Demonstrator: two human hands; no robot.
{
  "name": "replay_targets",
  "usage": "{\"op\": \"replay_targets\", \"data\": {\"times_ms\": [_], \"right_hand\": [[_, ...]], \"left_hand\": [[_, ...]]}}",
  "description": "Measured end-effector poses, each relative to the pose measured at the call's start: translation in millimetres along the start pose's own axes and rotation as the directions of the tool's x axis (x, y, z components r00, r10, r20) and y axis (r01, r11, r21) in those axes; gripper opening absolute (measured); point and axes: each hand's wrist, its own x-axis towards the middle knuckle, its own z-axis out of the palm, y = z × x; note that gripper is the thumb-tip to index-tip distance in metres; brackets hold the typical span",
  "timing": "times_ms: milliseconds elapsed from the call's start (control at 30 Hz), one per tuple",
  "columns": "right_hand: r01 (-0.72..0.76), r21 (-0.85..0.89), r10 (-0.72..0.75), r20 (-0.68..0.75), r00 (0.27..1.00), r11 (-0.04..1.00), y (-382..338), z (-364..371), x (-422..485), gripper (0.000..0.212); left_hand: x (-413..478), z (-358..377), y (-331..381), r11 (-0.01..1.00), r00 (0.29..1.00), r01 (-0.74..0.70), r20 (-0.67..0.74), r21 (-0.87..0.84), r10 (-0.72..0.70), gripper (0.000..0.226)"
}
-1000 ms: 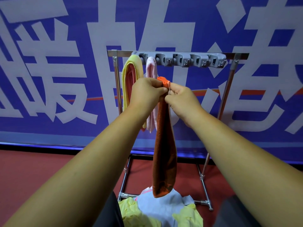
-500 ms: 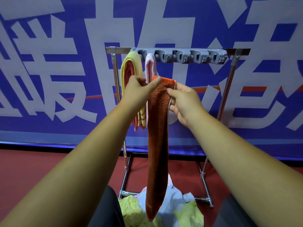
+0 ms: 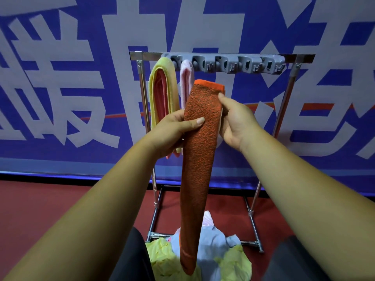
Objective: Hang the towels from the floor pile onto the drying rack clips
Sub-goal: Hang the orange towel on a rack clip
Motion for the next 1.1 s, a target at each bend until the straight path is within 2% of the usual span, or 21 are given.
{"op": "replay_targets", "data": {"times_ms": [133,200,267,367,500,633,733,900,1000,1033,1100], "right_hand": [[-0.124,-0.165,0.166,0.265,0.950,0.978,19.5,-17.4,-17.1,0.073],[-0.156,-0.270,0.236,0.296,0.926,0.950,34.6,-28.4,-25.7,0.078],[-0.156,-0.369,0.267,0.271,0.925,0.916,49.8,-38.2,-34.1,0.069],[-0.144,-0.457,0.274,0.232,0.933,0.878,73.9,-54.8,-39.1,0.032],[-0.127,-0.490,0.234,0.165,0.958,0.862,103.9,-71.6,-34.9,0.022],[-0.131,-0.408,0.201,0.134,0.970,0.904,120.5,-81.0,-31.0,0.019],[-0.169,-0.284,0.199,0.080,0.977,0.944,131.5,-87.5,-30.4,0.023],[-0.183,-0.032,0.182,-0.013,0.983,0.983,141.7,-98.1,-28.8,0.023],[-0.175,0.082,0.184,-0.121,0.975,0.981,153.5,-108.5,-23.2,0.034],[-0.172,0.115,0.190,-0.174,0.966,0.978,158.4,-112.6,-20.6,0.033],[-0.167,0.179,0.211,-0.264,0.941,0.970,169.2,-121.4,-16.9,0.032]], "left_hand": [[6.9,1.5,3.2,0.995,0.996,-0.083,-0.030,-0.056,0.081,0.036],[12.0,0.4,4.0,0.992,0.992,-0.110,-0.062,-0.058,0.107,0.033],[17.6,-2.0,1.9,0.991,0.988,-0.124,-0.100,-0.053,0.118,0.031],[24.2,-4.3,-4.7,0.992,0.981,-0.125,-0.152,-0.016,0.121,0.030],[31.6,-2.5,-18.0,0.992,0.973,-0.121,-0.195,0.035,0.126,0.032],[42.0,-3.7,-36.1,0.999,0.971,-0.043,-0.234,0.013,0.045,0.030],[42.9,-1.8,-52.5,0.994,0.975,0.098,-0.203,0.037,-0.089,0.049],[15.0,2.7,-107.0,0.956,0.965,0.248,0.046,0.160,-0.258,0.060],[-5.4,6.4,-153.1,0.941,0.939,0.282,0.146,0.188,-0.311,0.053],[-9.0,8.6,-168.9,0.932,0.933,0.293,0.150,0.212,-0.327,0.060],[-14.5,13.6,-199.5,0.900,0.923,0.319,0.117,0.298,-0.366,0.089]]}}
